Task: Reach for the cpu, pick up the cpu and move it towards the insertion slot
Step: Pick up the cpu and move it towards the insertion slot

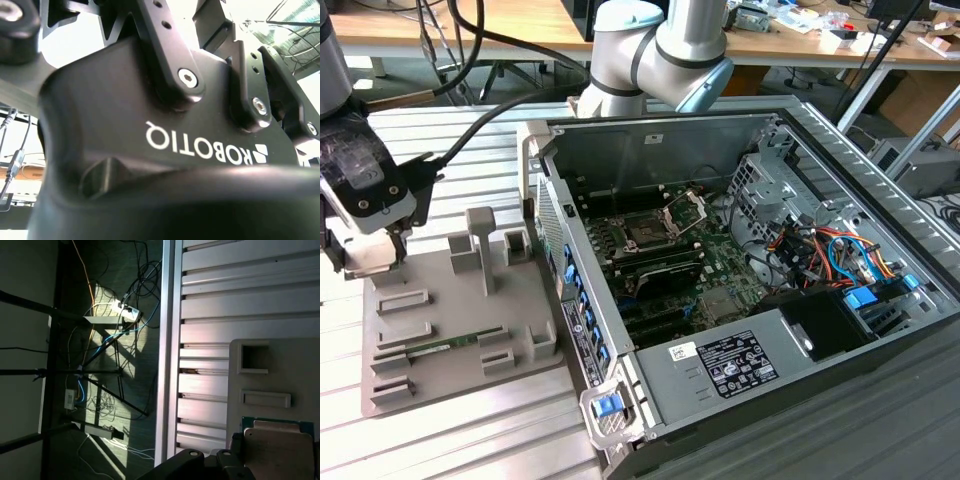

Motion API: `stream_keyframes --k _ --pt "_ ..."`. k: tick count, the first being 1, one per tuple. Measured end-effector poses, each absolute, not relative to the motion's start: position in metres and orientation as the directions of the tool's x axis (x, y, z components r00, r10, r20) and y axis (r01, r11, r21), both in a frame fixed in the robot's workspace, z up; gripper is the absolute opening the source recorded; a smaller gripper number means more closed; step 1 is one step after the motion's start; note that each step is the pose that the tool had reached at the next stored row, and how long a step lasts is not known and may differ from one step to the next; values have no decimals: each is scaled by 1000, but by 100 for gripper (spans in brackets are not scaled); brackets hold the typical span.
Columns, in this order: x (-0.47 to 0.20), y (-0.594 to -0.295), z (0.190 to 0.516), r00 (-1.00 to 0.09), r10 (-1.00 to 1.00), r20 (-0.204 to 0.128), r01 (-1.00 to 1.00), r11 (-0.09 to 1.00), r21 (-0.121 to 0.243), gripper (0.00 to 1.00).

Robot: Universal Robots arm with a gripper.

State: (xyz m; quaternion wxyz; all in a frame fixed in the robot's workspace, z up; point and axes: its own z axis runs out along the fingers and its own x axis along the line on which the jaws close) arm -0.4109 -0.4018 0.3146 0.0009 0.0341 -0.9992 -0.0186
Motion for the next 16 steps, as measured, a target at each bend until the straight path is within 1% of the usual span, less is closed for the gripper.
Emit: stream_keyframes --k 16 --pt "-411 -402 325 -998 -68 0 -68 997 37 55"
